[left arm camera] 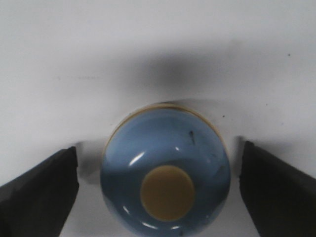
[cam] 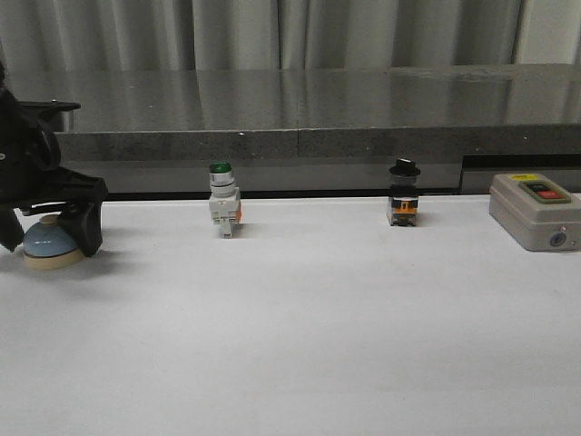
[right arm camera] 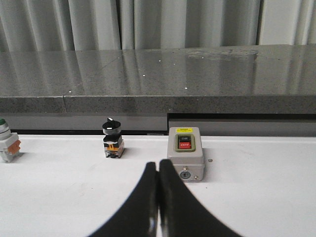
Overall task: Place and press bell with both arms
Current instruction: 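Lower the left gripper and grasp the blue bell's sides, then lift the bell and carry it toward the table center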
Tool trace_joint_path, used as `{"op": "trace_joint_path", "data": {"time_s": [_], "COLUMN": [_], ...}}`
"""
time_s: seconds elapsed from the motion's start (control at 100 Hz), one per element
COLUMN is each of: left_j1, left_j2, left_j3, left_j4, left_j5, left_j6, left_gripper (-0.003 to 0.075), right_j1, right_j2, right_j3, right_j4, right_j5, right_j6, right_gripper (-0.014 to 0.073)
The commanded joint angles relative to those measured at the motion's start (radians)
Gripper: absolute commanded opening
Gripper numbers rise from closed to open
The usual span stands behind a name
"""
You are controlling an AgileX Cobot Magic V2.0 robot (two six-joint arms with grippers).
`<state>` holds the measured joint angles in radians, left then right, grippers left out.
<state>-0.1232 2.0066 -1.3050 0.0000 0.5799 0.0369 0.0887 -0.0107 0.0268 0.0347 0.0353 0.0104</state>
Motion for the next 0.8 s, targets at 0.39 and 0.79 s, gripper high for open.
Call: {"op": "trace_joint_path", "data": {"time_s": [0.39,0.79], "left_j1": [-0.008,-0.153], "left_j2": [-0.076,-0.308], "left_j3": [-0.033,-0.033], "left_j4": [-0.018,-0.027], "left_j5": [-0.007,0.107], "left_j6": [-0.001,-0.001], "left_gripper": [0.0186,0.0186], "right_j1": [-0.007,-0.007], "right_j2": [-0.018,-0.018], "right_j3": [-0.014,-0.014], "right_j4": [-0.011,-0.011], "right_j5": [-0.084,-0.084], "right_j6": [-0.01,-0.01], "right_gripper": [-0.006,-0.006]}}
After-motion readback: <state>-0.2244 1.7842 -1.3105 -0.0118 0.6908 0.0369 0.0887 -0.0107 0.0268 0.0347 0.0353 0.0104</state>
